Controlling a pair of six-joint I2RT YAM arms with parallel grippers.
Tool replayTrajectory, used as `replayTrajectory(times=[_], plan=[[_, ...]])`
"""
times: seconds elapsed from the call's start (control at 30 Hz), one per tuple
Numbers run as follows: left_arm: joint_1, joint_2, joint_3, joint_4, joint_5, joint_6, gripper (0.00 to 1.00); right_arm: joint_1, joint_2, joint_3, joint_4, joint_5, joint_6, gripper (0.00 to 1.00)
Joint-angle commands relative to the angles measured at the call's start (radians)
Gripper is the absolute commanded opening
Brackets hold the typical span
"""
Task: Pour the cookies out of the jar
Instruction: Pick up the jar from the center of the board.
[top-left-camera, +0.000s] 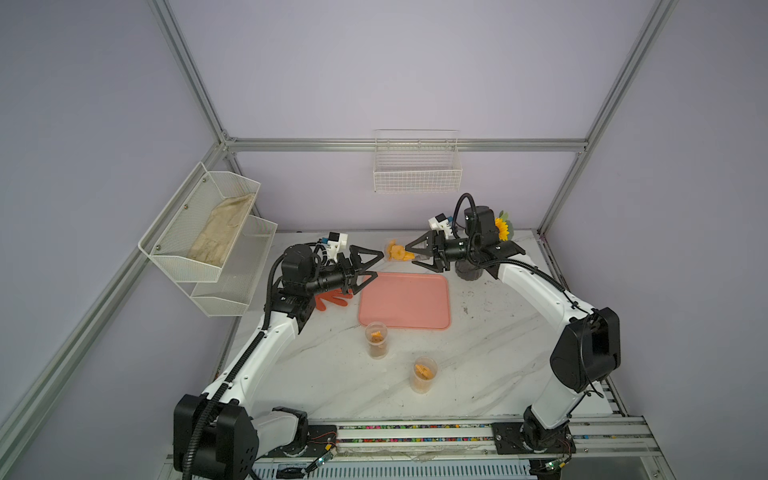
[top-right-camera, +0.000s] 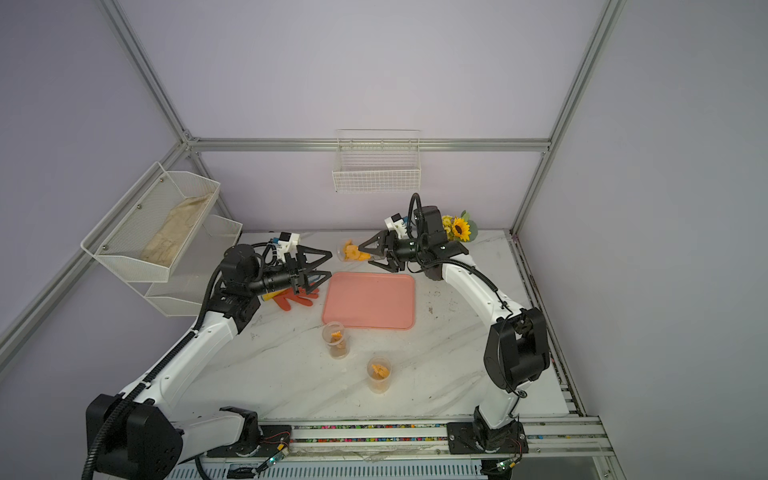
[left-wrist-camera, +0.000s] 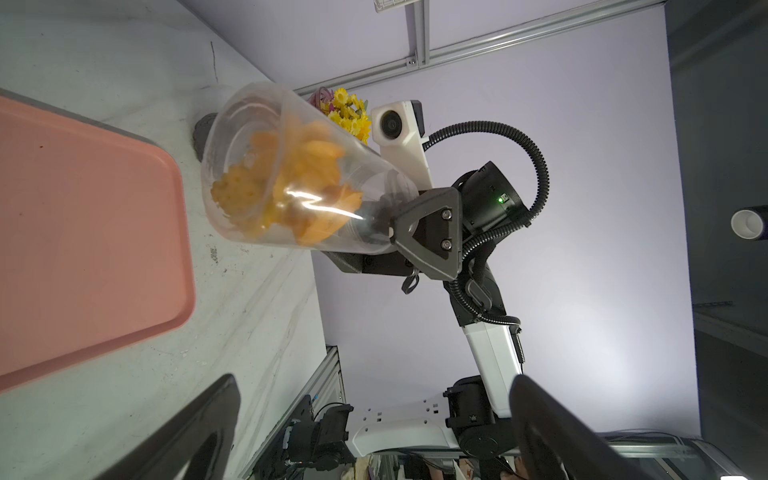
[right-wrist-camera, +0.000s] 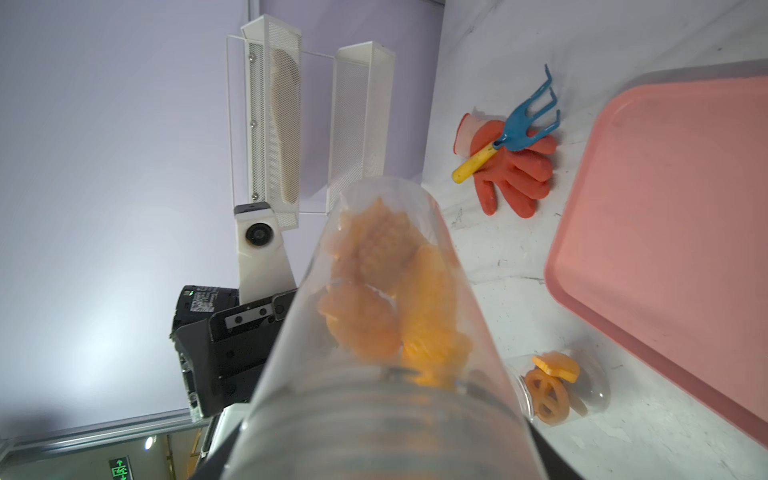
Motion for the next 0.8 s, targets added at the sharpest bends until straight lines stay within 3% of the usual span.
replayTrajectory(times=[0.0, 0.1, 0.4, 0.77], plan=[[0.012, 0.004, -0.015, 0.071, 0.087, -0.048, 1.0, 0.011, -0.054, -0.043, 0.249, -0.069, 0.164, 0.49], [0.016, 0.018, -0.012, 0.091, 0.122, -0.073, 1.0, 0.028, -0.065, -0.061, 0.307, -0.084, 0.208, 0.49], [0.015, 0.0, -0.047, 0.232, 0.146, -0.194, 1.0, 0.113, -0.108, -0.079, 0.218, -0.051, 0.164, 0.48], [0.011, -0.058, -0.075, 0.113, 0.137, -0.108, 1.0, 0.127, -0.166, -0.198, 0.374, -0.102, 0.229, 0.47]])
